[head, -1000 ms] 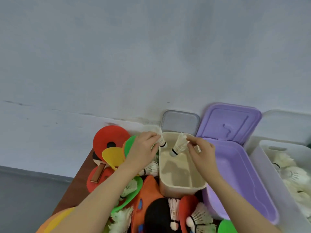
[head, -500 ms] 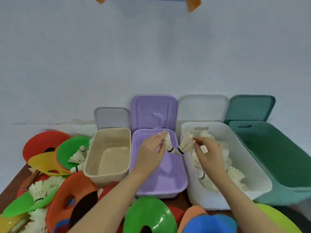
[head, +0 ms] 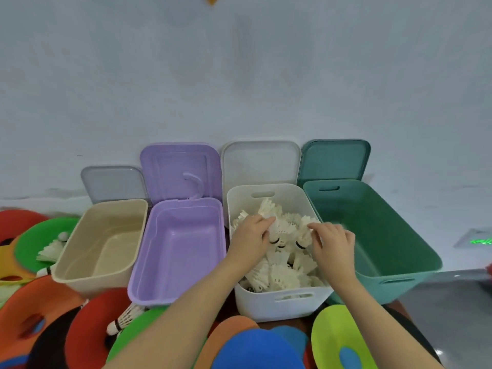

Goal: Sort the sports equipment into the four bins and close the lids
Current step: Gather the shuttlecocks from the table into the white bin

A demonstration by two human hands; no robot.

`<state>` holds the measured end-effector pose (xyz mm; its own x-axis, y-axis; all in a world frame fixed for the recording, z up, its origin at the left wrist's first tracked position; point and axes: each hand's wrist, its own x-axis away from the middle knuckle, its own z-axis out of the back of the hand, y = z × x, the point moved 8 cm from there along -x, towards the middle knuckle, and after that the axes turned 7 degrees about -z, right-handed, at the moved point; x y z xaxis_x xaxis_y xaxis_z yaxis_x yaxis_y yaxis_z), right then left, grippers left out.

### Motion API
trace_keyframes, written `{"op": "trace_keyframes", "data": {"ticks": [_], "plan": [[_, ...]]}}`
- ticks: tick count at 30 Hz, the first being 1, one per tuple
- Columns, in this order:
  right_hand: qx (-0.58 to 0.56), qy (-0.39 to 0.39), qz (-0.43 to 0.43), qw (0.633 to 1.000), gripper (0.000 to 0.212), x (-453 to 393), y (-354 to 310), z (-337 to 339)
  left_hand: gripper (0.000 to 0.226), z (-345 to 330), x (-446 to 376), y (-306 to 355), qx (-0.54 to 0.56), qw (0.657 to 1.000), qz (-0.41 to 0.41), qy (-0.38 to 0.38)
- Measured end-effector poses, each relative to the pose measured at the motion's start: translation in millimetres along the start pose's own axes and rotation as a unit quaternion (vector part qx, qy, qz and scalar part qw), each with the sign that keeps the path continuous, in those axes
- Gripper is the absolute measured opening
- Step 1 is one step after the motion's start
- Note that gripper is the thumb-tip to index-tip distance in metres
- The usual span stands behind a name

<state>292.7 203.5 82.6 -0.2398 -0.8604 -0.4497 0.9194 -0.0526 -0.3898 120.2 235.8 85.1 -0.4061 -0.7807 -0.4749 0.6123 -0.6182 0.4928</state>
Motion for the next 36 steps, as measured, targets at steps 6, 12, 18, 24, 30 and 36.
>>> {"op": "trace_keyframes", "data": {"ticks": [6,12,18,24,30,36], "plan": [[0.065,-0.161,0.019,0.985,0.035,3.4,8.1,-34.9,0.052,-30.8,22.3,-26.9,-0.162,0.967,0.058,-0.186],[0.114,-0.303,0.059,0.944,0.049,19.0,0.8,-58.5,0.058,-41.0,26.9,-31.7,-0.233,0.940,0.044,-0.246],[0.092,-0.197,0.062,0.974,0.047,7.2,-13.7,-45.6,0.052,-5.9,32.3,-32.7,-0.206,0.967,0.052,-0.138],[0.010,-0.163,0.105,0.981,0.040,12.6,-87.3,-50.2,0.061,50.1,54.4,-54.7,-0.224,0.967,0.057,-0.110],[-0.079,-0.175,0.127,0.973,0.036,27.0,-165.3,-74.0,0.051,127.6,96.7,-96.3,-0.229,0.970,0.070,-0.036],[-0.137,-0.230,0.143,0.953,0.039,51.1,-265.8,-113.4,0.042,207.2,151.3,-157.5,-0.240,0.964,0.113,0.004]]}}
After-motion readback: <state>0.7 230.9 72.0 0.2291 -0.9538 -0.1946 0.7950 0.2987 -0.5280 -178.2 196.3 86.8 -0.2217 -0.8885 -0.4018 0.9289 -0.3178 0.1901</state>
